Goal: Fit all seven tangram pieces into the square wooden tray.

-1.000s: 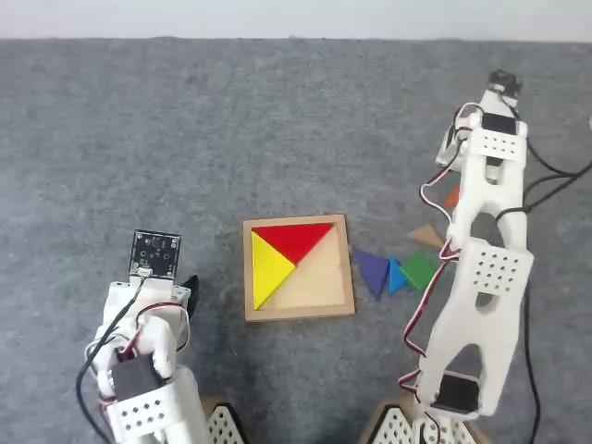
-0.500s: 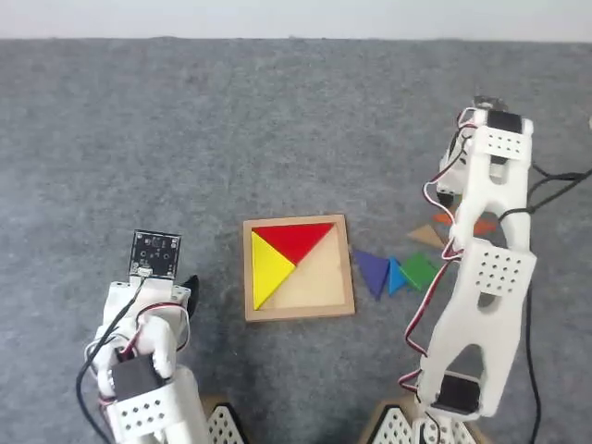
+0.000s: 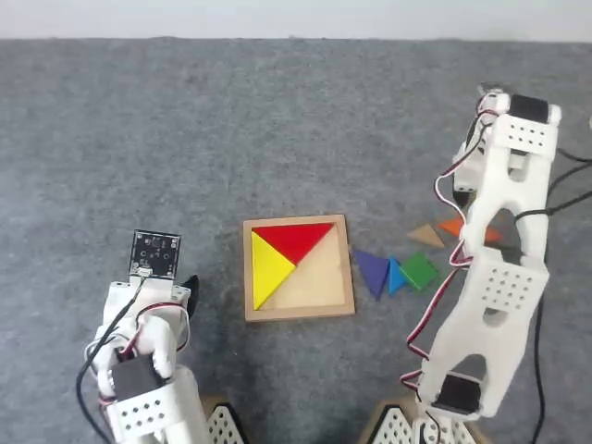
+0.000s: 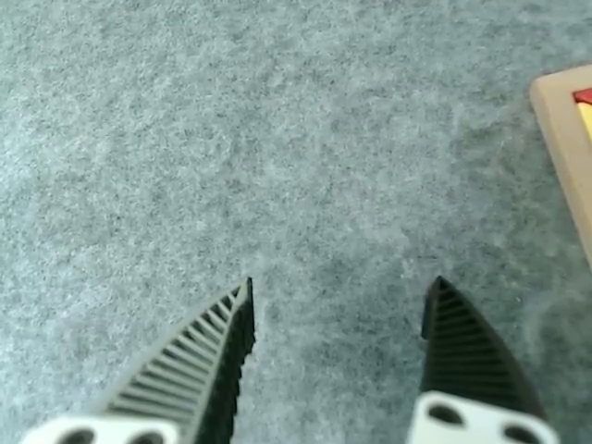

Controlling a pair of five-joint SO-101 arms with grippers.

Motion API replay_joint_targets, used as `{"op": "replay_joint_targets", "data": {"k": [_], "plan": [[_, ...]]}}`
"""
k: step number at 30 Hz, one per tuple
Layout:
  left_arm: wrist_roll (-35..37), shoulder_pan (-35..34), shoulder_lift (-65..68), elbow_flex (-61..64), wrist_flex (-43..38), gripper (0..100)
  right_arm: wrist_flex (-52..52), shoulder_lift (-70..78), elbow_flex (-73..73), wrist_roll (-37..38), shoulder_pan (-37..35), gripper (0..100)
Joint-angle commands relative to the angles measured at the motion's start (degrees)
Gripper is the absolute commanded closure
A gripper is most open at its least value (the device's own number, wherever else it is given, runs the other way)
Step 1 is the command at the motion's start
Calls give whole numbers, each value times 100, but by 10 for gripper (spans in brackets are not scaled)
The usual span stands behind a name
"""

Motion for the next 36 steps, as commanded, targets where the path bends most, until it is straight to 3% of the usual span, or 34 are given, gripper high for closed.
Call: {"op": "replay_joint_targets", "data": {"k": [1, 10, 17, 27, 36], "plan": [[-62, 0, 18, -40, -18, 719, 119, -954, 782, 800, -215, 834], [-62, 0, 18, -40, -18, 719, -2308, -2079, 3657, 3156, -268, 831], [-62, 0, 18, -40, -18, 719, -2404, -2035, 3727, 4026, -189, 829], [-62, 0, 18, -40, -18, 719, -1877, -1552, 3736, 4747, 57, 833], [-62, 0, 18, -40, -18, 719, -2475, -963, 3701, 4879, 338, 832]]}}
